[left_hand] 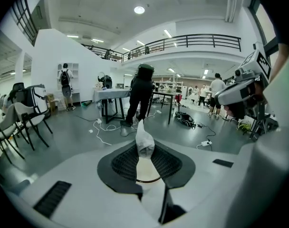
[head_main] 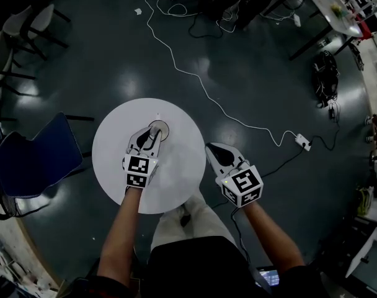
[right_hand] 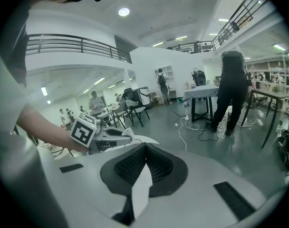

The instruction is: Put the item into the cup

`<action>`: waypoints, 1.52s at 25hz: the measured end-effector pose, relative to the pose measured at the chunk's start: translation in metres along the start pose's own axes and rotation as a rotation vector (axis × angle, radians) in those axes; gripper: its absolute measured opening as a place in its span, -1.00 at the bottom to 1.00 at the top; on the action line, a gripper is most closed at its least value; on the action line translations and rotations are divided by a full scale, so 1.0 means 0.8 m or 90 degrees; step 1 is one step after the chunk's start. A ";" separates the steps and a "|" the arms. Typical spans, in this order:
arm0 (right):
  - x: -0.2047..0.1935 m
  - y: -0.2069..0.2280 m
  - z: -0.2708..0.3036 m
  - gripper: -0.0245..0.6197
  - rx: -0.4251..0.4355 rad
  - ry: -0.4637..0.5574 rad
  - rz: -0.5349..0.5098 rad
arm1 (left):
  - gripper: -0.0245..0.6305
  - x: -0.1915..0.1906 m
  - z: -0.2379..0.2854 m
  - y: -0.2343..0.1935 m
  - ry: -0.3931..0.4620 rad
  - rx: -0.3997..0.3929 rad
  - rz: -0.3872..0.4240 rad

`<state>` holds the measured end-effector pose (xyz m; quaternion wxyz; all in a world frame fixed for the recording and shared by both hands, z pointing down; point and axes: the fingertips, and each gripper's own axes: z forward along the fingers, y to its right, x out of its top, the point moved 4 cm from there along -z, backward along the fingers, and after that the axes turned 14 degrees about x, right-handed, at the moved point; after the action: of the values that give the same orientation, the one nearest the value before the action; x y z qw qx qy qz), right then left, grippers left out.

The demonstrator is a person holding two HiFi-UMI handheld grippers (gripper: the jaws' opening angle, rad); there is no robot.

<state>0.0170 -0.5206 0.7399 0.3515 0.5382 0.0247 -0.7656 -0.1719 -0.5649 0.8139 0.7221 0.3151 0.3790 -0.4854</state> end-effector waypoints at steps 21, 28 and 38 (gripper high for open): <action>-0.005 -0.010 0.015 -0.87 -0.014 -0.008 0.013 | -0.50 -0.002 -0.001 -0.022 0.011 0.005 -0.031; 0.000 -0.036 0.007 -0.87 -0.014 0.010 0.010 | -0.62 0.006 -0.038 -0.018 0.019 -0.013 -0.028; 0.022 -0.084 -0.007 -0.87 -0.014 0.036 -0.013 | -0.77 0.038 -0.110 -0.025 0.054 -0.017 -0.014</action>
<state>-0.0197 -0.4768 0.6998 0.3488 0.5550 0.0488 -0.7536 -0.2046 -0.5128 0.7409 0.7041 0.3217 0.4189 -0.4746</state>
